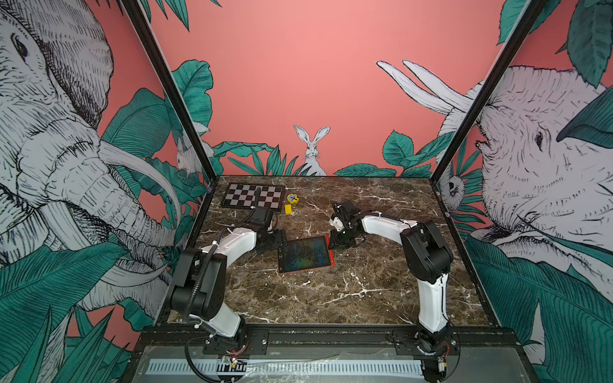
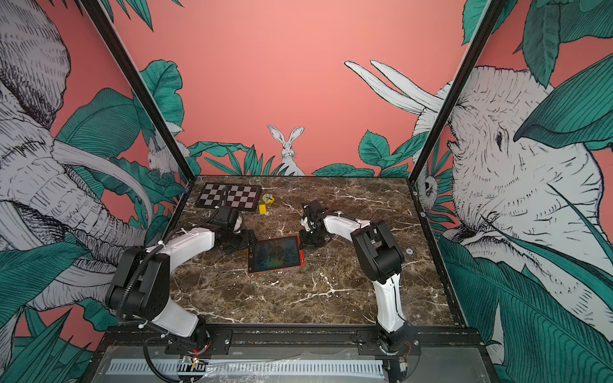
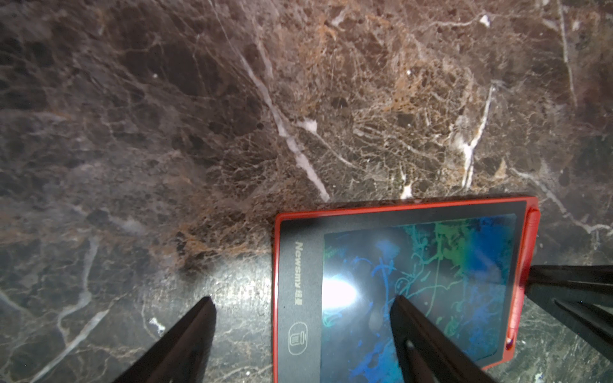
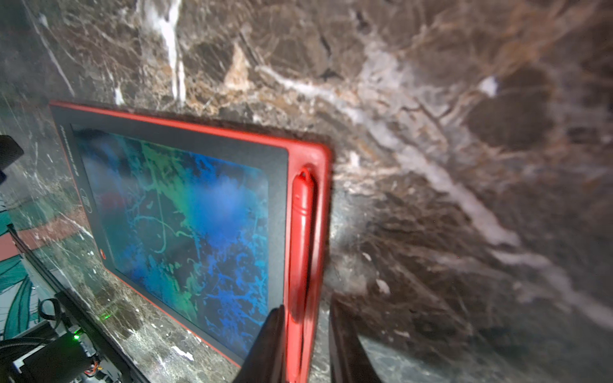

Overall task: Place the stylus back onto the writing tablet
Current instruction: Place the stylus on the writing tablet.

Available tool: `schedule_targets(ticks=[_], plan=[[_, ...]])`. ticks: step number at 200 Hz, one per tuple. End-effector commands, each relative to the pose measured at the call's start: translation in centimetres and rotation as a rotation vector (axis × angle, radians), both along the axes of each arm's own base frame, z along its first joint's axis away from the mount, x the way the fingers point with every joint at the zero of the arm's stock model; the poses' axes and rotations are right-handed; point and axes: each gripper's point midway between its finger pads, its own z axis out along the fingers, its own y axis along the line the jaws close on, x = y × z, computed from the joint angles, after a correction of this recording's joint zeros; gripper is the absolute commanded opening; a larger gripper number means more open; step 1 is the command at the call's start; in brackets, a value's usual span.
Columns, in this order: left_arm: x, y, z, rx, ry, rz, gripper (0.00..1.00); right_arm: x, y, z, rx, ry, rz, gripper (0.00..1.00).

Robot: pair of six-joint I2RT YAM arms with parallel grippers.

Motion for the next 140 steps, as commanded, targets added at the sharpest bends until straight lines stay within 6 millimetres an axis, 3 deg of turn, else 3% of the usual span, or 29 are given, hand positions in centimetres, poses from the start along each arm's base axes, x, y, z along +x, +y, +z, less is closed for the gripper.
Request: schedule_targets(ticks=[1, 50, 140], plan=[[-0.1, 0.0, 1.0, 0.000, -0.034, 0.002, 0.85, -0.5, -0.4, -0.4, -0.028, 0.004, 0.010, 0.30], [-0.1, 0.2, 1.3, 0.007, -0.045, 0.002, 0.85, -0.1, -0.7, 0.9, -0.038, -0.033, 0.013, 0.32], [-0.3, 0.6, 2.0, 0.020, -0.069, 0.004, 0.84, 1.0, -1.5, 0.8, -0.123, -0.071, 0.049, 0.19]])
